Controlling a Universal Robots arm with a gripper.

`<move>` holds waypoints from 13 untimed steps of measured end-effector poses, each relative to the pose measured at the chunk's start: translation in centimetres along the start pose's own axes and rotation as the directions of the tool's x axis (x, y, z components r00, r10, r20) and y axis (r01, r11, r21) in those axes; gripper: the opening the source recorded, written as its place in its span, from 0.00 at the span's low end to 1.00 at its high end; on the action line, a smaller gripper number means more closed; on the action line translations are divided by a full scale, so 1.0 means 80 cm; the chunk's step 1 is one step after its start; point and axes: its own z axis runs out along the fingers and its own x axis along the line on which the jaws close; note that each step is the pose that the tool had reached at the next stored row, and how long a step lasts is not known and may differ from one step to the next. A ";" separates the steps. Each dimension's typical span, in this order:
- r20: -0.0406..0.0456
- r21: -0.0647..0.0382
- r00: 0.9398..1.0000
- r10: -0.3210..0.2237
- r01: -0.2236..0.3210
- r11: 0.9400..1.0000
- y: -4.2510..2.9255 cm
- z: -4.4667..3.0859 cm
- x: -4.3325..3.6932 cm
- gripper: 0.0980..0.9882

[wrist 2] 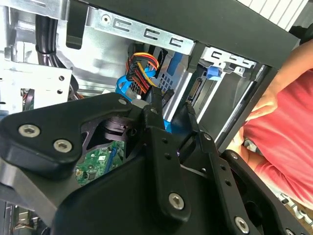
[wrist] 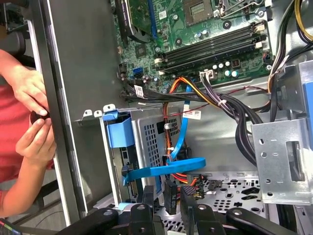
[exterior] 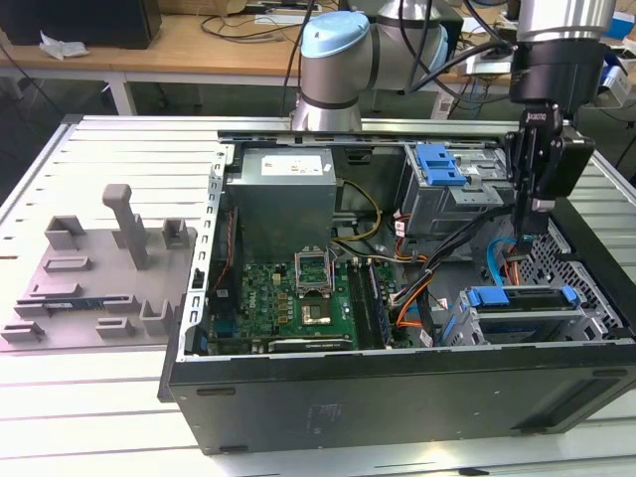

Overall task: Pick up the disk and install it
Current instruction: 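Insert the first disk wire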

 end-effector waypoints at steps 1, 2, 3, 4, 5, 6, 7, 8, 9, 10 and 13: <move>0.000 0.000 1.000 0.000 0.000 1.000 0.0000 0.0004 0.000 0.28; 0.000 0.000 1.000 0.000 0.000 1.000 0.0000 0.0010 0.000 0.28; 0.000 0.000 1.000 0.000 0.000 1.000 0.0001 0.0017 -0.001 0.28; 0.000 0.000 1.000 0.000 0.000 1.000 0.0001 0.0018 -0.001 0.28; 0.000 -0.001 1.000 0.000 0.000 1.000 0.0001 0.0019 -0.001 0.28; 0.000 -0.001 1.000 0.000 0.000 1.000 0.0001 0.0020 -0.001 0.28; 0.000 -0.001 1.000 0.000 0.000 1.000 0.0001 0.0020 -0.001 0.28; 0.000 -0.001 1.000 0.000 0.000 1.000 0.0001 0.0021 -0.001 0.28; 0.000 -0.001 1.000 0.000 0.000 1.000 0.0001 0.0021 -0.001 0.28; 0.000 -0.001 1.000 0.000 0.000 1.000 0.0001 0.0021 -0.001 0.28; 0.000 -0.001 1.000 0.000 0.000 1.000 0.0001 0.0022 -0.001 0.28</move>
